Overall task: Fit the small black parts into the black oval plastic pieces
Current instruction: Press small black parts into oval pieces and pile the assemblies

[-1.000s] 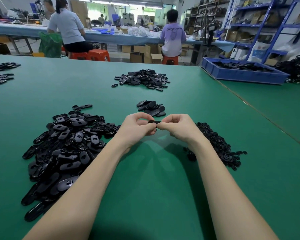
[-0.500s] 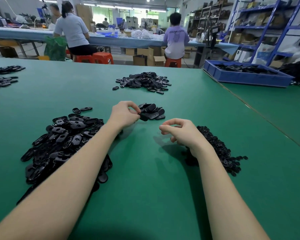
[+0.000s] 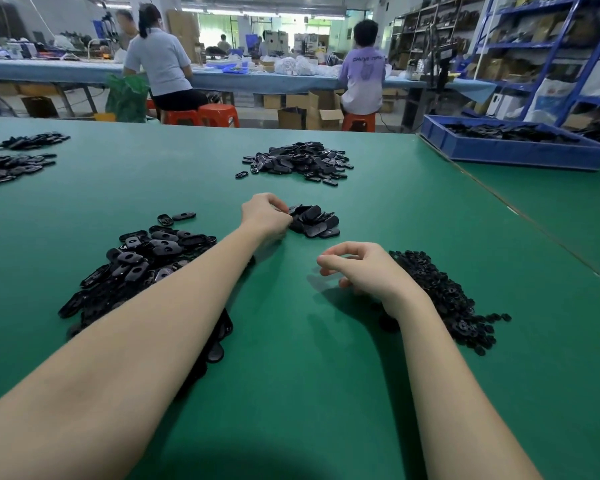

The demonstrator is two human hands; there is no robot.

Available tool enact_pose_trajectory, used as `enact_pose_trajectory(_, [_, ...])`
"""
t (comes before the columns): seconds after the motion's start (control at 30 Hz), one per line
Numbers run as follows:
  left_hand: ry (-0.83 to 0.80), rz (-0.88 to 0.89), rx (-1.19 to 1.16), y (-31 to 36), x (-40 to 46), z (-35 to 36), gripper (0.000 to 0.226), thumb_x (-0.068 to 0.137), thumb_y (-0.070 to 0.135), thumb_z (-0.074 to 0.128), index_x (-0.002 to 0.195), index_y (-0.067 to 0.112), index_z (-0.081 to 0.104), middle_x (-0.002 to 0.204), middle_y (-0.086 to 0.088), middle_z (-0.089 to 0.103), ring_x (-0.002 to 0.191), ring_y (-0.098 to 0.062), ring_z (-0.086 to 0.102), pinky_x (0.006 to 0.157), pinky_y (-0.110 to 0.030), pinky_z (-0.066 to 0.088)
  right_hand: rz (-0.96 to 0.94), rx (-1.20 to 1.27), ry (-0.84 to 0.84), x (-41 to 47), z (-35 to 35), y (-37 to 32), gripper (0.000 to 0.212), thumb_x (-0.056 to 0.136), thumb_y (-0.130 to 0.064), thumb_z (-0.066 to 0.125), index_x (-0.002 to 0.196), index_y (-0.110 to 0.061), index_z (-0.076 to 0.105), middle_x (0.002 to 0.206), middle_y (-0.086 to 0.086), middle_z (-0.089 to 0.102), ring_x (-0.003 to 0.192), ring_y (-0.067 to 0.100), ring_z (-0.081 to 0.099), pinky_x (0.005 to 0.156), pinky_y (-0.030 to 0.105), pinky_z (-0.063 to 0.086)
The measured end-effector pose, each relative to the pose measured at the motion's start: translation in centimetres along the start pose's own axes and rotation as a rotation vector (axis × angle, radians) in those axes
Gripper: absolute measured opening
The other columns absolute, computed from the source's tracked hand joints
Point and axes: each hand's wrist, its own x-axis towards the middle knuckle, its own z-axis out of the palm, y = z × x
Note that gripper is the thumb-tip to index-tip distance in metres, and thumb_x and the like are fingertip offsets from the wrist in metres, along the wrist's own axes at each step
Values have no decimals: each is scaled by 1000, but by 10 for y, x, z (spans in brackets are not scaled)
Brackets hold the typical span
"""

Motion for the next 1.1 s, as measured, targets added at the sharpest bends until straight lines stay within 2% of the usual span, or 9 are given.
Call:
enact_pose_trajectory(0.07, [-25,14,-66,-1,-6,-12,10,84,7,70,87,16,67,99,-10,72,81,-21,71,83,-34,61,1,-24,-9,0,0,0,12,89,-36,74,94,-25,74,81,-12,78,50,0,56,49,10,41])
enact_pose_trajectory(0.17, [-82,19,-202,-5,-24,-40,6,90,15,70,95,15,67,101,-9,71,79,-16,71,76,-28,61,-6,-95,-15,1,3,0,13,90,-37,74,95,-25,74,84,-10,78,58,7,57,60,19,43])
enact_pose_trajectory(0.3, [-108,40,-277,-17,-51,-71,7,95,21,66,100,16,69,102,-6,74,75,-9,72,68,-22,59,-22,-214,-26,4,11,-2,12,88,-36,74,92,-25,73,82,-10,78,51,3,55,65,24,44])
enact_pose_trajectory(0.43, [-75,104,-45,-21,-61,-86,7,96,21,62,95,22,70,97,1,75,82,-12,71,73,-26,56,-23,-369,-6,7,18,-2,13,84,-41,73,88,-29,73,81,-15,77,71,7,65,82,31,54])
enact_pose_trajectory(0.6, [-105,246,474,-30,-60,-100,14,91,21,64,92,32,71,94,16,67,80,-1,62,70,-16,45,-35,-430,30,7,20,-2,13,84,-43,70,87,-31,73,81,-17,76,81,11,67,90,36,56])
enact_pose_trajectory(0.7, [-171,248,529,-36,-60,-101,15,83,32,76,95,36,67,98,15,65,81,7,54,81,-21,41,-61,-405,94,9,23,-3,13,85,-42,70,85,-30,73,78,-16,76,85,10,65,90,36,54])
enact_pose_trajectory(0.83, [-222,245,611,-40,-57,-99,24,75,38,81,93,44,67,103,12,63,104,-12,49,96,-31,46,-72,-404,84,9,25,-4,13,86,-42,69,85,-30,74,77,-17,76,89,8,66,86,32,52])
enact_pose_trajectory(1.0, [-246,231,617,-39,-59,-95,21,72,33,83,76,48,69,107,10,64,96,-13,63,82,-37,59,-81,-442,41,9,29,-5,13,85,-42,68,85,-30,73,75,-19,75,86,8,66,87,31,52])
enact_pose_trajectory(1.1, [-227,239,627,-39,-59,-93,19,72,31,83,72,46,71,103,7,67,92,-13,66,80,-34,59,-81,-461,23,10,31,-4,12,85,-42,68,85,-31,73,74,-20,75,84,7,67,88,32,54])
